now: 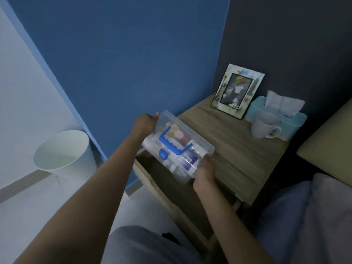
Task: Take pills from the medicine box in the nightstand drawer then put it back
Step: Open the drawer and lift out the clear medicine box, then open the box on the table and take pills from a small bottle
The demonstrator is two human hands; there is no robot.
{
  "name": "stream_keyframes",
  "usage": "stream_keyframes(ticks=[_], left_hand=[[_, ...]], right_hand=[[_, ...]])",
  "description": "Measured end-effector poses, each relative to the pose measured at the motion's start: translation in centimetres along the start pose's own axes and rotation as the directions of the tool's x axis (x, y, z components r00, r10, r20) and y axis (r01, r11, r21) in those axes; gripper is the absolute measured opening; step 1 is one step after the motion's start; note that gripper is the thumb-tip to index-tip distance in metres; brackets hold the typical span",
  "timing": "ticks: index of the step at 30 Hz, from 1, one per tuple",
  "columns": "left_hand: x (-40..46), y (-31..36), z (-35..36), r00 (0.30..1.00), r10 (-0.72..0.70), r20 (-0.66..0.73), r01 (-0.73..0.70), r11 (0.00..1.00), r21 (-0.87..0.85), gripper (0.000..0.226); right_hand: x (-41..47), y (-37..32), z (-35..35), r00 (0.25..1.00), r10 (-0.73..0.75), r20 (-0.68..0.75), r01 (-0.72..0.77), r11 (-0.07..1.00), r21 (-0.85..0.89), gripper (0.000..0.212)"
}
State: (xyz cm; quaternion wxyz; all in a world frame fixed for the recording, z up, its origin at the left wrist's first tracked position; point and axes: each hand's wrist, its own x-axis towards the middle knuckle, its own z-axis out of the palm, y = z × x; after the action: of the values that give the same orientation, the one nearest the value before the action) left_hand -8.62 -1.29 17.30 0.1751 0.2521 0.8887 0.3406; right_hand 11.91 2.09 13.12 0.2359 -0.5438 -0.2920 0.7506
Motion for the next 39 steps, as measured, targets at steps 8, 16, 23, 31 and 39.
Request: stream_keyframes(ticks=[8,16,23,31,39], left_hand=[[2.2,3.2,1.4,0.998,0.034,-0.044,-0.038,0.995,-0.092,0.053],[5.2,5.6,7.8,1.000,-0.012,0.023,0.015,0.993,-0.121,0.057],[7.3,5.2,11.7,0.998,-0.039,0.044,0.045,0.986,-0.163,0.060],[7.1,4.8,13.6,0.997,0.000,-0.073,-0.005,0.998,-0.062,0.060],[3.9,4.9,14.4,0.880,0.204,-0.429,-0.242,0.970,-0.036,0.041]], right_hand=[[3.5,-8.8,0.5,0.985,-0.170,-0.012,0.166,0.976,-0.139,0.048],[10.6,-16.6,-0.6,0.931,-0.364,-0.026,0.319,0.845,-0.430,0.041],[15.1,-18.5,-1.8,0.938,-0.346,0.013,0.282,0.740,-0.610,0.052],[17.1,-16.8,-3.6,0.899,-0.425,0.109,0.411,0.727,-0.550,0.033],[16.6,-15.3,-3.4,0.844,-0.517,0.145,0.512,0.695,-0.505,0.044]])
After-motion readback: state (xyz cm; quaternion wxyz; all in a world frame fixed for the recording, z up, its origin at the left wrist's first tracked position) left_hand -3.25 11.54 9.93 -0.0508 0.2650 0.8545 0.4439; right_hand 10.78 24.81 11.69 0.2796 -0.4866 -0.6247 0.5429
